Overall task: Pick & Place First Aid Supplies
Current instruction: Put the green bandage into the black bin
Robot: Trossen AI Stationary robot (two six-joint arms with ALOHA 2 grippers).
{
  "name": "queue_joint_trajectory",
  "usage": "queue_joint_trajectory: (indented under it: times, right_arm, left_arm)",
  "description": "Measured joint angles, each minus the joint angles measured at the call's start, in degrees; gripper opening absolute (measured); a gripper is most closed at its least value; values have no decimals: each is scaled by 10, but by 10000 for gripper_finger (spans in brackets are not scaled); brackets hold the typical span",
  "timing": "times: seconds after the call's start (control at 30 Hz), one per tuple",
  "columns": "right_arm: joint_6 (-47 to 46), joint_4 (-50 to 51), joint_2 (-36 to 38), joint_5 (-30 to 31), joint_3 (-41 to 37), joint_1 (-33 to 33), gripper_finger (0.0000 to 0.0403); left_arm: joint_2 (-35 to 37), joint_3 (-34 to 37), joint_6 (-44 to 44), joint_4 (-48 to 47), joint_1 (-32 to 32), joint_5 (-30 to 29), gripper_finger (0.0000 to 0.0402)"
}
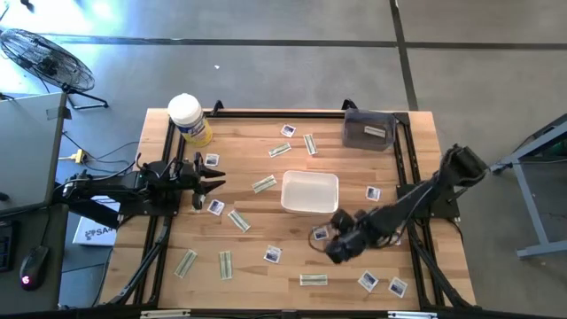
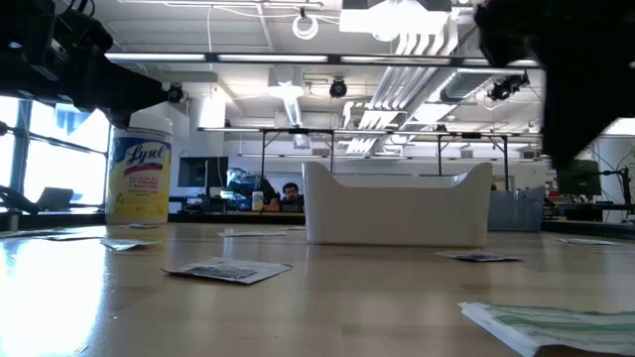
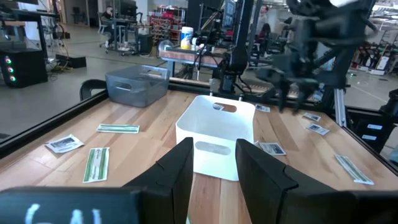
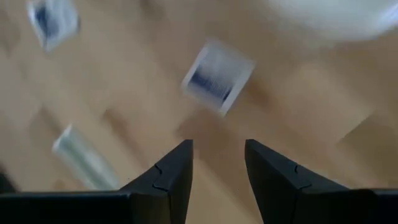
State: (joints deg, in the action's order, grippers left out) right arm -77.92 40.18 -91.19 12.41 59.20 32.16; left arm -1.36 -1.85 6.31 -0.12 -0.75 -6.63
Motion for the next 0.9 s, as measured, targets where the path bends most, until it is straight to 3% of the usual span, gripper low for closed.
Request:
queue_joint_trajectory:
  times: [0.53,0.9]
  right_arm:
    - [-121,-97,-79,-13,10,108,139]
    - [-92,42,-214,-28,216,117,139]
  left_arm:
    - [0,0,0,0,0,0,119]
    - [0,0,0,0,0,0,119]
